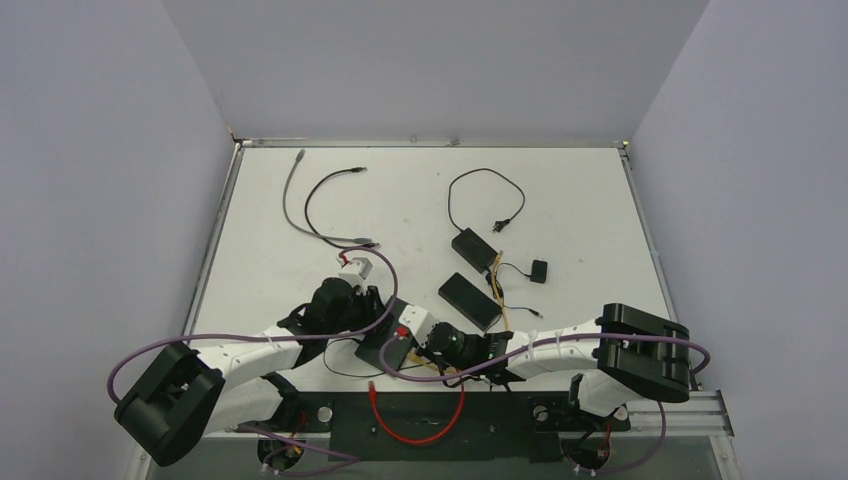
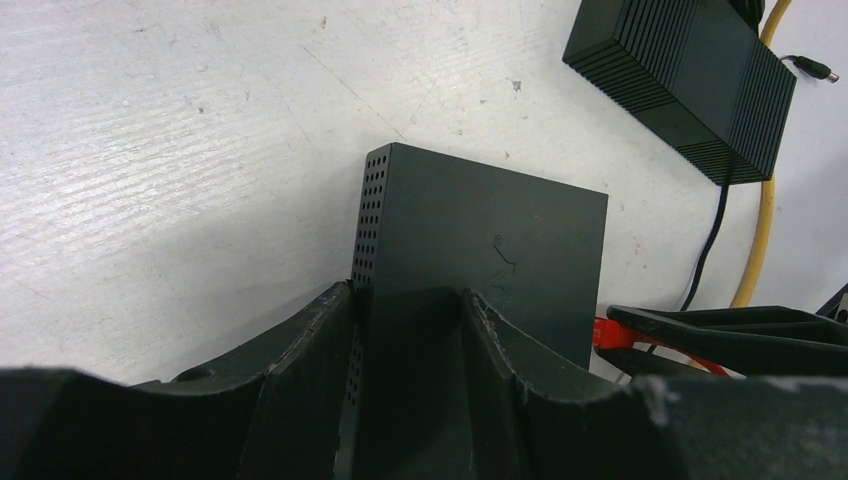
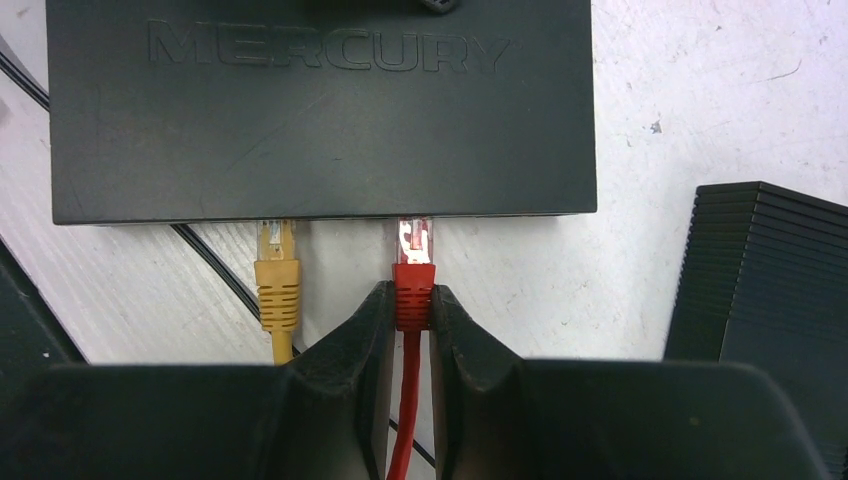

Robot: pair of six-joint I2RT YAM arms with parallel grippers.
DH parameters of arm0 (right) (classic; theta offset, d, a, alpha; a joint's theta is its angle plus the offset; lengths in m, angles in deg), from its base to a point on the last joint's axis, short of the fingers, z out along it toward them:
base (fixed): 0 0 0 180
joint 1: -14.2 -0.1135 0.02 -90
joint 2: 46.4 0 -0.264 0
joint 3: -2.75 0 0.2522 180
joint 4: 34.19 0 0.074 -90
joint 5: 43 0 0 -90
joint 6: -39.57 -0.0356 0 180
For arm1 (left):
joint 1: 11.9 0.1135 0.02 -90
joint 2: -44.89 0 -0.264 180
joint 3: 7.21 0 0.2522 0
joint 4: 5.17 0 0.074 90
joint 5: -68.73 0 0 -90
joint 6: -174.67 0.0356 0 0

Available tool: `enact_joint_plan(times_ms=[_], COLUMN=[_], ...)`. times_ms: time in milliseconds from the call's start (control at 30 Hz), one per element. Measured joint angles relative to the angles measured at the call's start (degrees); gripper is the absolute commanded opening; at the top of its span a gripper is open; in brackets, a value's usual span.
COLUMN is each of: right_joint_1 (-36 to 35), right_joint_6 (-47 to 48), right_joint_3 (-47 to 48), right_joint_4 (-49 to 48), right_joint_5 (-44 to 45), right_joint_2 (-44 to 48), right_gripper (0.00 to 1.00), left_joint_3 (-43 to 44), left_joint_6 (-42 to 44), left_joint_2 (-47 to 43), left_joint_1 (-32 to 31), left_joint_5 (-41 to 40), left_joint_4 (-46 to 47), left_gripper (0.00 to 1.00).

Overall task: Insert the plug into the switch port
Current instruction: Insert the connector into the switch port, then pick up the switch port at the center of the board.

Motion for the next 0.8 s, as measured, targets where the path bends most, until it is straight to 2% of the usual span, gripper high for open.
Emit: enact_joint_plan(times_ms=[800], right_joint_1=[1.86], right_joint_6=[-1.99], right_joint_3=[3.63], right_joint_4=[2.16], right_joint_5=[-1.88], right_joint_2=[-2.69], right_gripper=[0.0], left_joint_3=[-3.52], left_joint_6=[-2.16], left_joint_2=[-3.93], left_joint_1=[0.0], left_joint_5=[-2.51], left_joint_4=[2.27], left_gripper=[0.3])
